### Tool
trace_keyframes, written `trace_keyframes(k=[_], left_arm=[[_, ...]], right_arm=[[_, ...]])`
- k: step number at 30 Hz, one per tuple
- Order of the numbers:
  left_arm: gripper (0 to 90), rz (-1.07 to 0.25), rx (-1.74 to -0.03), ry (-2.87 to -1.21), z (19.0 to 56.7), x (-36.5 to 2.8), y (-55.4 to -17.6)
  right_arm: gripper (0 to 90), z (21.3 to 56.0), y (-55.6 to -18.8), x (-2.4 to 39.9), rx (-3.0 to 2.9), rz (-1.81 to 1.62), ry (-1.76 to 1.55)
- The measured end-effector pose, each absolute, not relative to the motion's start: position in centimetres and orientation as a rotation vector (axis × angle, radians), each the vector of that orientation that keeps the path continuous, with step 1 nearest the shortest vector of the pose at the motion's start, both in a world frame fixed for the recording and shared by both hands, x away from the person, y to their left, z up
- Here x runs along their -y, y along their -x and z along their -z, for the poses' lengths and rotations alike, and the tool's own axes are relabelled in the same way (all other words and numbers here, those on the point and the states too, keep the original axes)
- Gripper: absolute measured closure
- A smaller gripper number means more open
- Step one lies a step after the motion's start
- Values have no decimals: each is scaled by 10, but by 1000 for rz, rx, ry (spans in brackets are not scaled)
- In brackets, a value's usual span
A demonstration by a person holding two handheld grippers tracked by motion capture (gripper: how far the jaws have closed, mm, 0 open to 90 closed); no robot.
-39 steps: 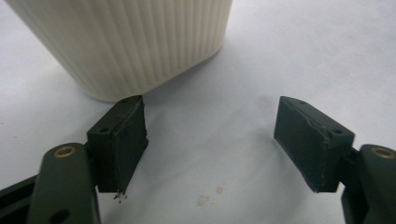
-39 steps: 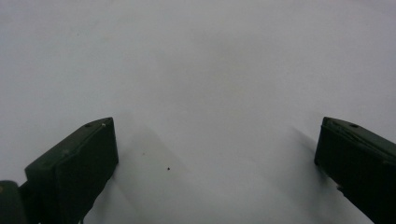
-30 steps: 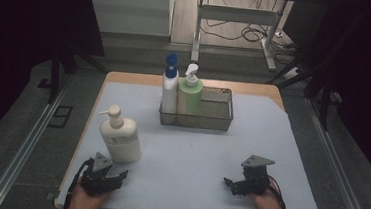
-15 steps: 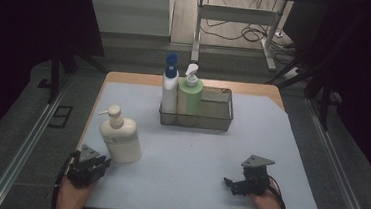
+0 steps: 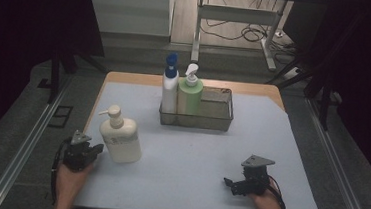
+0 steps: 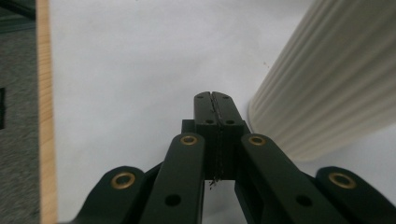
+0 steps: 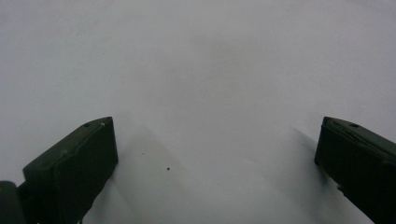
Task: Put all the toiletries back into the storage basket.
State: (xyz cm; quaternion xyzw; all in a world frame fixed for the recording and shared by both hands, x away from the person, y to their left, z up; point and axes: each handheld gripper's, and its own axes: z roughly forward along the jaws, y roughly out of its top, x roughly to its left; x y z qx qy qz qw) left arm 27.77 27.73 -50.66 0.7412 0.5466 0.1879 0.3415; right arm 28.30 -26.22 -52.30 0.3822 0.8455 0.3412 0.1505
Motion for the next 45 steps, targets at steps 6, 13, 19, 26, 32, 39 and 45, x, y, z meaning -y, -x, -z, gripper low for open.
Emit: trace_keyframes(k=[6, 13, 19, 26, 32, 39, 45], left_arm=[[893, -462, -1385, -1926, 510, -272, -286], [894, -460, -1365, -1937, 511, -262, -291], [894, -436, -1343, -1932, 512, -254, -290], [894, -418, -1310, -1953, 512, -241, -290], [894, -402, -1285, -1963, 512, -231, -291], [894, -384, -1242, -1996, 512, -216, -292], [894, -360, -1205, -2013, 511, -200, -293]], right_arm=[[0, 523, -283, 262, -2428, -980, -1098], [0, 523, -283, 262, -2428, -981, -1098], [0, 523, -283, 262, -2428, -980, -1098], [0, 523, -283, 262, -2428, -981, -1098], [0, 523, -283, 262, -2428, -981, -1098], [0, 523, -283, 262, -2428, -981, -1097], [0, 523, -283, 262, -2428, -981, -1098]])
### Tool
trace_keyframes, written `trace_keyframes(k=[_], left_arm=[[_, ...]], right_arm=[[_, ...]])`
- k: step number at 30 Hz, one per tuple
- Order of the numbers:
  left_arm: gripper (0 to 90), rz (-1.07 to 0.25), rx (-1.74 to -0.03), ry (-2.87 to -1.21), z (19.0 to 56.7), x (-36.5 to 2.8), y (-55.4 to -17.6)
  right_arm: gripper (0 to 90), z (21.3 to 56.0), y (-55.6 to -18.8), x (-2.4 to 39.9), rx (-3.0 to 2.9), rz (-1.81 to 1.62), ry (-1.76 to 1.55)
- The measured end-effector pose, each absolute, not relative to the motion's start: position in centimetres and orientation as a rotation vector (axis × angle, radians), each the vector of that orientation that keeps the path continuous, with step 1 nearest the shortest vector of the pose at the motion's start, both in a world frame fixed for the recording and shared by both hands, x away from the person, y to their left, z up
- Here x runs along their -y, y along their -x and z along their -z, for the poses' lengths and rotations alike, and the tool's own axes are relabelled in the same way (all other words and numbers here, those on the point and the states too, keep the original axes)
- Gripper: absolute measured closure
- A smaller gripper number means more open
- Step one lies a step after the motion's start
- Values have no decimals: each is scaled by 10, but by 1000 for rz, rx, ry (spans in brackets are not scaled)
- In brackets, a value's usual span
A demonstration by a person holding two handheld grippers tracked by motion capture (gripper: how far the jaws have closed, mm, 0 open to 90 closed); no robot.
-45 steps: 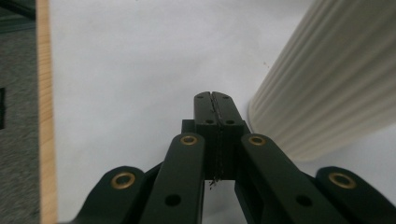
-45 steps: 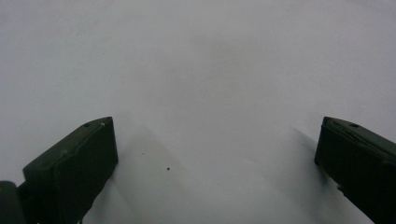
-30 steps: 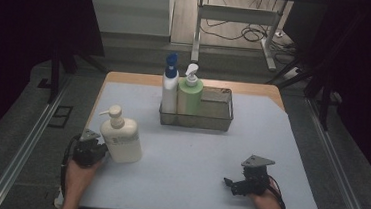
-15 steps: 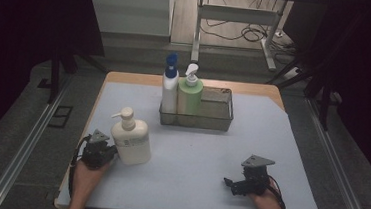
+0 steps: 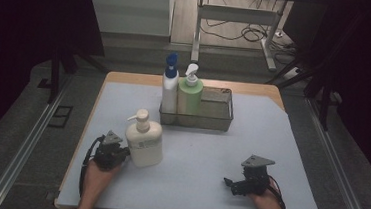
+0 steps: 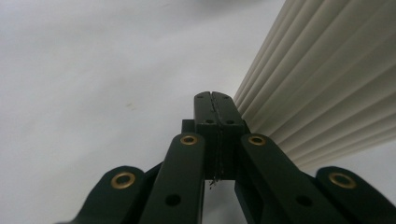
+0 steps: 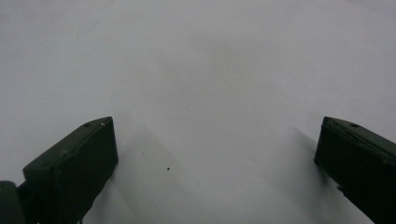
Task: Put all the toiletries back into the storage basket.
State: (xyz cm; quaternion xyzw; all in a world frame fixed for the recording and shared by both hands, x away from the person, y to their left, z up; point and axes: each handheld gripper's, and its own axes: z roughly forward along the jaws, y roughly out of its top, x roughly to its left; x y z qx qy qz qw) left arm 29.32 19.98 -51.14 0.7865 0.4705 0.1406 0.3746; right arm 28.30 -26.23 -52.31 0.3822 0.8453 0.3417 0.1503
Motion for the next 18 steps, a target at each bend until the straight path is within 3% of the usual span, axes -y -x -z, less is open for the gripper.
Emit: trace_keyframes(k=[18], left_arm=[[894, -290, -1095, -2068, 511, -155, -290]], right_arm=[[0, 523, -283, 262, -2429, -982, -1099]])
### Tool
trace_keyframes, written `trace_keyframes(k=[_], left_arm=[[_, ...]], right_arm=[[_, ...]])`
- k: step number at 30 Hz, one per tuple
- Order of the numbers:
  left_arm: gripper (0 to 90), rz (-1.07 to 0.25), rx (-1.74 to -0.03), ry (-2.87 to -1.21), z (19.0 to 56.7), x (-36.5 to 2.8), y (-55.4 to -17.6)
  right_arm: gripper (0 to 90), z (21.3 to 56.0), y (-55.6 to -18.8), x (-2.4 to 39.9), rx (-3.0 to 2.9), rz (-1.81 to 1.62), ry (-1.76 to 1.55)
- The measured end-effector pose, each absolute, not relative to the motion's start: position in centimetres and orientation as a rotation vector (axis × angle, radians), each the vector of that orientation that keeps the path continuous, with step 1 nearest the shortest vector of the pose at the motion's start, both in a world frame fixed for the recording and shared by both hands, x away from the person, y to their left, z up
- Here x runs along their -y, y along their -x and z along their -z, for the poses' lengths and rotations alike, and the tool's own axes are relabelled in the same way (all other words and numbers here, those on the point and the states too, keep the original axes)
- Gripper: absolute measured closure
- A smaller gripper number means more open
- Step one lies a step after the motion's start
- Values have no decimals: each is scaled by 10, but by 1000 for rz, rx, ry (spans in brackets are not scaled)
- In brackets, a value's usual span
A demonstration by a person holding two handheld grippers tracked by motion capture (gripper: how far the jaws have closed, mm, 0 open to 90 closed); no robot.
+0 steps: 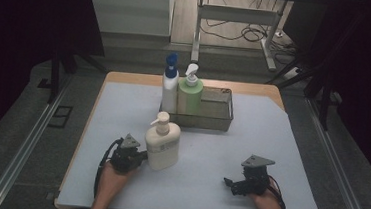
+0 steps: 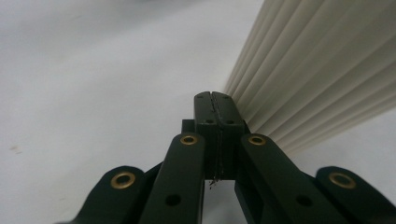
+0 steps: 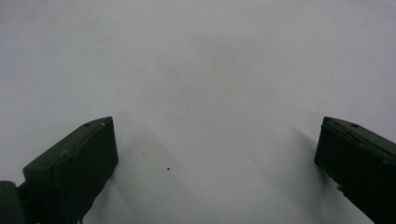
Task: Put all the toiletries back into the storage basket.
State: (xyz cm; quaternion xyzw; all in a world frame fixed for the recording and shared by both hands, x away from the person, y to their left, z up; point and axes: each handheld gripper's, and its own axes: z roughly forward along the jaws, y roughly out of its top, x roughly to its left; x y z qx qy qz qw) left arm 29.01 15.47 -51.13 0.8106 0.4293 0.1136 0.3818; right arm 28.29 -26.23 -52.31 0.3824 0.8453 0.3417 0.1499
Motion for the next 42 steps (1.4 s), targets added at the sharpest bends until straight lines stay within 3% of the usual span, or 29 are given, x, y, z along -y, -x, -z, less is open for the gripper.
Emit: trace_keyframes(k=[42], left_arm=[[893, -152, -923, -2141, 519, -86, -262]], right_arm=[[0, 523, -283, 262, -2432, -975, -1096]])
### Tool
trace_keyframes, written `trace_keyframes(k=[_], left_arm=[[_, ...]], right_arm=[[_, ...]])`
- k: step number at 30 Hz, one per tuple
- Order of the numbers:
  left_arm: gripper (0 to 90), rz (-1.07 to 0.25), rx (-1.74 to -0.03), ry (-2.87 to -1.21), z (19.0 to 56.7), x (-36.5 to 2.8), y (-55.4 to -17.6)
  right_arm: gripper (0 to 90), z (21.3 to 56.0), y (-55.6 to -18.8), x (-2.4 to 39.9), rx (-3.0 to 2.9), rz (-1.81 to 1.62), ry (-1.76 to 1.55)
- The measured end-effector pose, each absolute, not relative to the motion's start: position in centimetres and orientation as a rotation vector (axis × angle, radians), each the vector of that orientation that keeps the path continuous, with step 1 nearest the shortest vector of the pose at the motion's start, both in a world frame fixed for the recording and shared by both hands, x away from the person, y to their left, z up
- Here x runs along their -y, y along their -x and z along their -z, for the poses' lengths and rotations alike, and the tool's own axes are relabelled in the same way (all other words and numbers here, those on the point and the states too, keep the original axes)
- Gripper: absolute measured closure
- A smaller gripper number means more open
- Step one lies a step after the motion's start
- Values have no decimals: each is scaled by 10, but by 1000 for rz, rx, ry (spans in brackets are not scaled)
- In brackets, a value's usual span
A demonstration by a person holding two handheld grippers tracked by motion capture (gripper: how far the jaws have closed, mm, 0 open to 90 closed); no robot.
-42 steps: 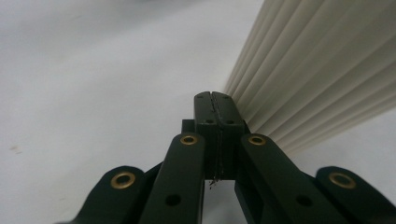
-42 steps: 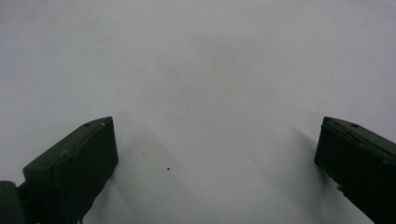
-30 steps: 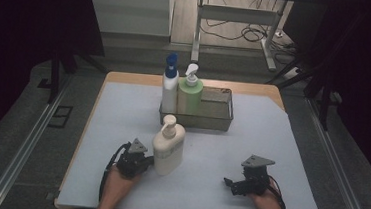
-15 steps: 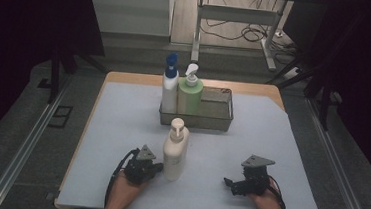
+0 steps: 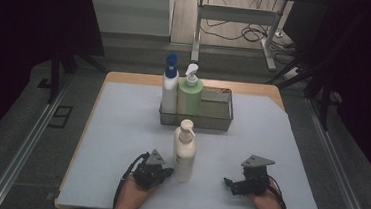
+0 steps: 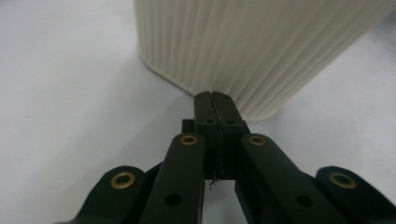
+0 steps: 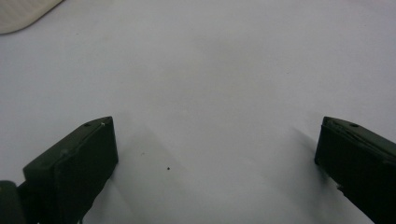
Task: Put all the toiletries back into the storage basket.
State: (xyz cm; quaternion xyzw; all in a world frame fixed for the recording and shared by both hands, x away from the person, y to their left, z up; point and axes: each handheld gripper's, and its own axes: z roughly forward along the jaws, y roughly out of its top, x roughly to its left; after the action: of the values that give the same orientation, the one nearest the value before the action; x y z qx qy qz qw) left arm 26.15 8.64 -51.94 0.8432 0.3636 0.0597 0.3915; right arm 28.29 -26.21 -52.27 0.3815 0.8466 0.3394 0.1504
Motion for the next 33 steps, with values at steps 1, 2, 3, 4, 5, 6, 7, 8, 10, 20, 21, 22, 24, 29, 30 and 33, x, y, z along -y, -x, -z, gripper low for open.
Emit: trace_keyframes(k=[1, 2, 3, 4, 5, 6, 7, 8, 10, 20, 21, 22, 24, 29, 30, 33], left_arm=[[893, -151, -919, -2141, 520, -85, -261], [893, -144, -916, -2139, 520, -83, -261], [893, -142, -912, -2137, 520, -81, -261], [893, -138, -906, -2140, 520, -79, -261], [893, -137, -902, -2141, 520, -78, -261], [893, -133, -900, -2138, 520, -76, -261], [892, -129, -895, -2139, 520, -74, -261], [892, -126, -894, -2134, 521, -72, -261], [891, -122, -887, -2138, 521, -71, -261], [891, -140, -851, -2165, 520, -53, -264], [891, -134, -837, -2166, 520, -48, -265], [891, -137, -834, -2168, 520, -46, -265], [892, -145, -828, -2171, 520, -42, -265], [886, -147, -823, -2172, 520, -44, -265], [880, -153, -822, -2177, 519, -45, -264], [828, -156, -820, -2184, 517, -50, -262]], right_arm=[[0, 523, -283, 262, -2433, -973, -1096], [0, 523, -283, 262, -2430, -974, -1097], [0, 523, -283, 262, -2430, -975, -1097], [0, 523, -283, 262, -2431, -973, -1098], [0, 523, -283, 262, -2431, -973, -1098], [0, 523, -283, 262, -2431, -973, -1098], [0, 523, -283, 262, -2429, -972, -1099], [0, 523, -283, 262, -2429, -972, -1100], [0, 523, -283, 262, -2429, -972, -1100], [0, 523, -283, 262, -2431, -973, -1098], [0, 523, -283, 262, -2431, -973, -1098], [0, 523, -283, 262, -2430, -974, -1098], [0, 523, -283, 262, -2430, -975, -1098], [0, 523, -283, 262, -2430, -976, -1098], [0, 523, -283, 262, -2430, -975, -1098], [0, 523, -283, 262, -2428, -973, -1100]])
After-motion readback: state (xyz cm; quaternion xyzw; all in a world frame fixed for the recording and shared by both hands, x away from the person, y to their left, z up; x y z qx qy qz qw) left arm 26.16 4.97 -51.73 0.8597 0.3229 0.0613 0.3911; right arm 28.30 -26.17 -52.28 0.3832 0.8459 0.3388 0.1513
